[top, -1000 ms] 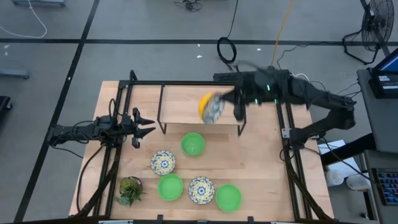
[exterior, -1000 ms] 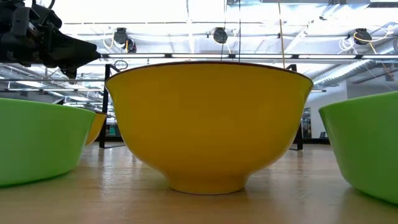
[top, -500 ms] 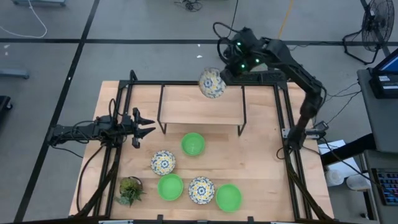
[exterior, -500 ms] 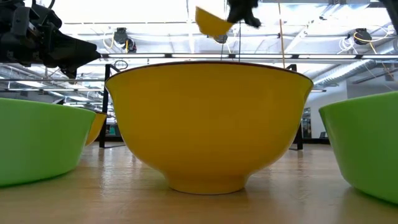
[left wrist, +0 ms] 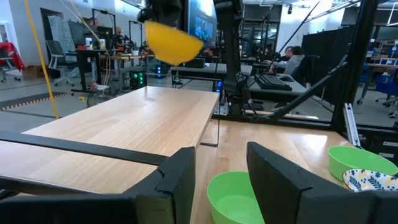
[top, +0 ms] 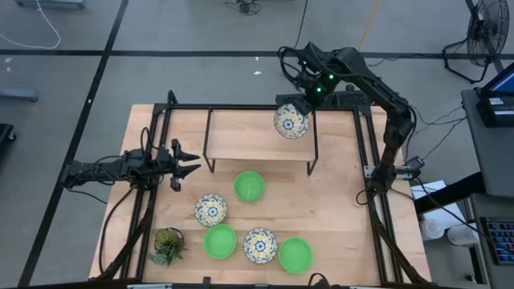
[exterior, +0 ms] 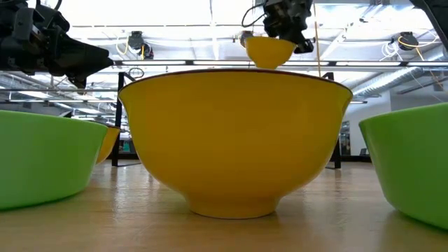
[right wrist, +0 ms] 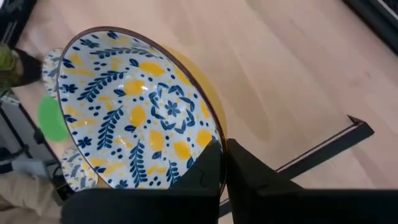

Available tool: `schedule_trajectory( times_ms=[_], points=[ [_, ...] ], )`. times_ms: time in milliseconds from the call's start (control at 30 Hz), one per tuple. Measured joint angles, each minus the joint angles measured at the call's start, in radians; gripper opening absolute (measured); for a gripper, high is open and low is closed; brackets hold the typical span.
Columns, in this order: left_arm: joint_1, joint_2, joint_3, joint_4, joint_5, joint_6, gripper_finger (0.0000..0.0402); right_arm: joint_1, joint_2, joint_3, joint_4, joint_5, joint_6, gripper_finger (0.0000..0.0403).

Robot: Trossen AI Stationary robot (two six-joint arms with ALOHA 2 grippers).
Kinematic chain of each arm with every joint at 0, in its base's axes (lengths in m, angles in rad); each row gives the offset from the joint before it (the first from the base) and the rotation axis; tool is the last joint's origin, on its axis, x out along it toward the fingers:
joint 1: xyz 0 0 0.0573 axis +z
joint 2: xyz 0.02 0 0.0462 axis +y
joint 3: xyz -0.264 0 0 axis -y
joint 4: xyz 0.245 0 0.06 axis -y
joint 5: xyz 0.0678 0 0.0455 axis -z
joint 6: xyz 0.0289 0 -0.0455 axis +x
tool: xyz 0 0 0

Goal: Pick & Place Mini bowls
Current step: Put the top right white bowl on the shelf

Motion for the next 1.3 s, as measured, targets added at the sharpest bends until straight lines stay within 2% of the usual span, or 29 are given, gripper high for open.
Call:
schedule_trajectory(
  times_ms=[400,767,933,1100,1300],
  points=[
    [0.0,0.0,0.0,0.0,0.0,0.0,0.0147,0.001,0.004,-0.208,-0.004,0.0,-0.015,0.0],
    [0.0,0.0,0.0,0.0,0.0,0.0,0.0147,0.001,0.0,-0.27,0.014,0.021,-0.019,0.0003],
    [0.0,0.0,0.0,0.0,0.0,0.0,0.0147,0.001,0.004,-0.272,0.022,0.047,0.003,0.0033],
    [0.0,0.0,0.0,0.0,0.0,0.0,0.0147,0.001,0.003,-0.272,0.023,0.132,0.014,0.007],
    [0.0,0.0,0.0,0.0,0.0,0.0,0.0147,0.0,-0.01,-0.272,0.033,0.132,0.014,0.011]
  ],
)
